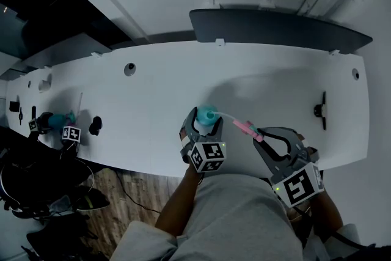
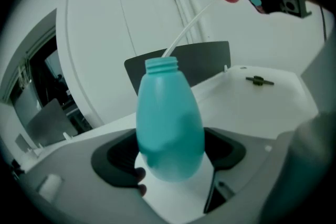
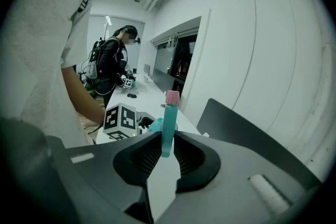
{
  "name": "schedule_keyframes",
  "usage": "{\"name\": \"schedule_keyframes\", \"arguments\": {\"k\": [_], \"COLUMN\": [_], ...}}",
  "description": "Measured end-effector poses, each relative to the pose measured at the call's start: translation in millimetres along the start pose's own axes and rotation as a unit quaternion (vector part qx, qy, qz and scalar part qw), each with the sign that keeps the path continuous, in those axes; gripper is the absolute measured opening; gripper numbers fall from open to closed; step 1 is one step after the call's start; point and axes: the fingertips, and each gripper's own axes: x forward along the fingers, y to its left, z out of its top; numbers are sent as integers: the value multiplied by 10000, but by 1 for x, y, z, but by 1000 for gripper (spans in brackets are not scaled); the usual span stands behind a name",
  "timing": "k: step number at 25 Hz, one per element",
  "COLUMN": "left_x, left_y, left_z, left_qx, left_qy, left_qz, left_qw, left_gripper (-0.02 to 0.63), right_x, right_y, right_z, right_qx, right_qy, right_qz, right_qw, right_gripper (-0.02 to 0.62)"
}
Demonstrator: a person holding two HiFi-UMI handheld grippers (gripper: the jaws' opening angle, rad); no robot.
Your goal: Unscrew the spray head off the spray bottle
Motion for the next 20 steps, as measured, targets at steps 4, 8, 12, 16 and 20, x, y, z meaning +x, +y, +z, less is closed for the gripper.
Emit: {"name": "schedule_keyframes", "arguments": {"k": [4, 8, 12, 16, 20], "left_x": [1, 0, -1, 3, 7], "left_y": [7, 3, -12, -30, -43], "left_z": [-10, -10, -3, -2, -4], "left_qx": [-806, -1144, -1354, -1113, -1026], "left_qy": [22, -234, -497, -472, -448], "left_qz": [-100, -304, -587, -796, -959], "left_qw": [9967, 9927, 9878, 9895, 9891], "left_gripper": [376, 377, 377, 377, 377], "right_x": [-12, -16, -10, 4, 21], "right_y": [-18, -33, -35, -29, -20], "right_z": [0, -15, -34, -60, -83], "right_qx": [152, 141, -69, -181, -63], "right_qy": [-87, 95, 206, 374, 531], "right_qz": [-358, -887, -1432, -1767, -1829], "right_qw": [9992, 9959, 9895, 9834, 9817], "right_gripper": [74, 74, 74, 74, 74]}}
